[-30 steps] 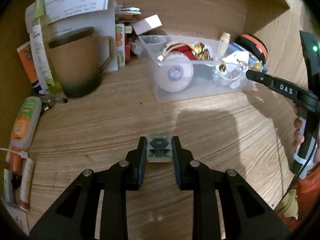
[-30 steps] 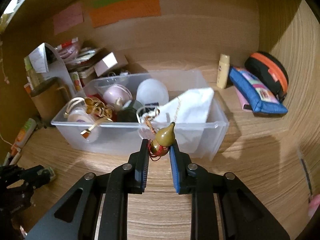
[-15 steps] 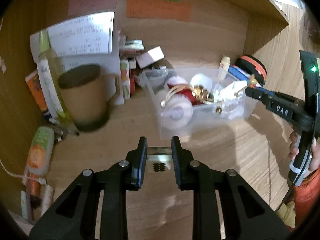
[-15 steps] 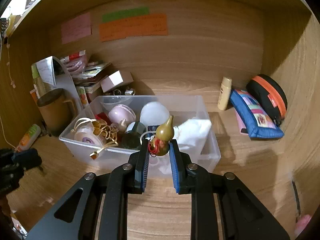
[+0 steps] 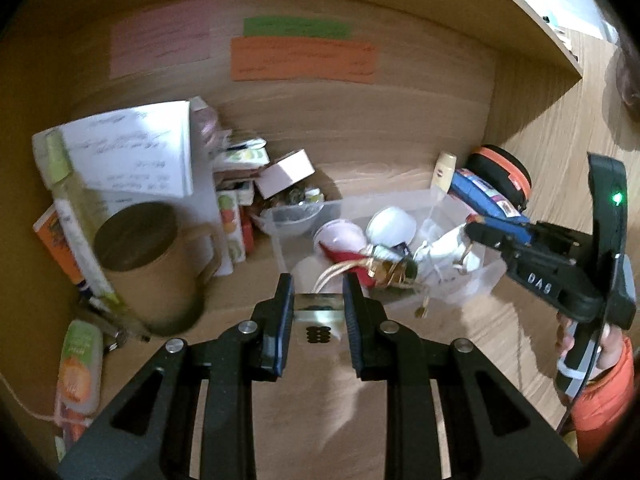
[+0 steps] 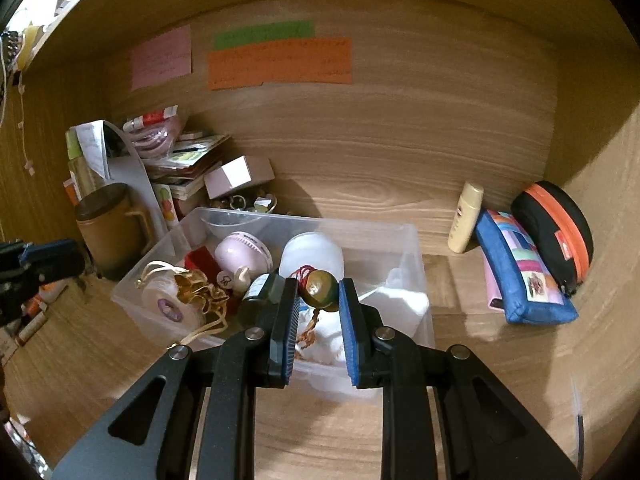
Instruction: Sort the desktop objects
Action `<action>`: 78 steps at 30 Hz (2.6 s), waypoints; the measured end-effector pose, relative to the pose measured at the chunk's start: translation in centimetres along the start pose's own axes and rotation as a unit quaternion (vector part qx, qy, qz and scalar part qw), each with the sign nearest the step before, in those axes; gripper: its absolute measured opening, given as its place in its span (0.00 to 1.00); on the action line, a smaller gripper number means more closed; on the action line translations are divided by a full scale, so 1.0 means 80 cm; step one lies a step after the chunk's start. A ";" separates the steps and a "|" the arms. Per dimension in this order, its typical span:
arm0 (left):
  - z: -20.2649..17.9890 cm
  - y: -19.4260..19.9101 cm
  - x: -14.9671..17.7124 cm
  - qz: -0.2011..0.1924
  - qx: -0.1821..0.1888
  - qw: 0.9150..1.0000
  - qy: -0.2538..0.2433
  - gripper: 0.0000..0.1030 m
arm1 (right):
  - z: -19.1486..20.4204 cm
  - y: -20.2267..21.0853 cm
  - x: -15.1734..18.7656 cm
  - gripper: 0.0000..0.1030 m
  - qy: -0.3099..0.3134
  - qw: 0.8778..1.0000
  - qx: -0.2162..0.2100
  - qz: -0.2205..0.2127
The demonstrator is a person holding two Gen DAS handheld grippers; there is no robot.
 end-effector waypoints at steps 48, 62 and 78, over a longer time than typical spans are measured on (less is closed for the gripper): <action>-0.077 -0.134 -0.030 0.037 0.020 0.998 -0.038 0.38 | -0.026 -0.069 -0.006 0.49 0.048 0.997 -0.031 0.052; -0.070 -0.120 -0.034 -0.004 -0.012 0.999 -0.037 0.75 | -0.035 -0.058 -0.011 0.77 0.049 0.998 -0.001 0.031; -0.049 -0.089 -0.042 -0.021 -0.057 0.998 -0.011 0.95 | -0.036 -0.044 -0.018 1.00 0.040 0.999 -0.001 0.014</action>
Point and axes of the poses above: each gripper's, at about its wrist camera, not at the fingertips, and y roughly against the way its jaws point, z to its left, x to its underside, the point moved 3 cm from there along -y, roughly the way its jaws point, and after that the axes turned 13 degrees about -x, right-handed, at the moved point
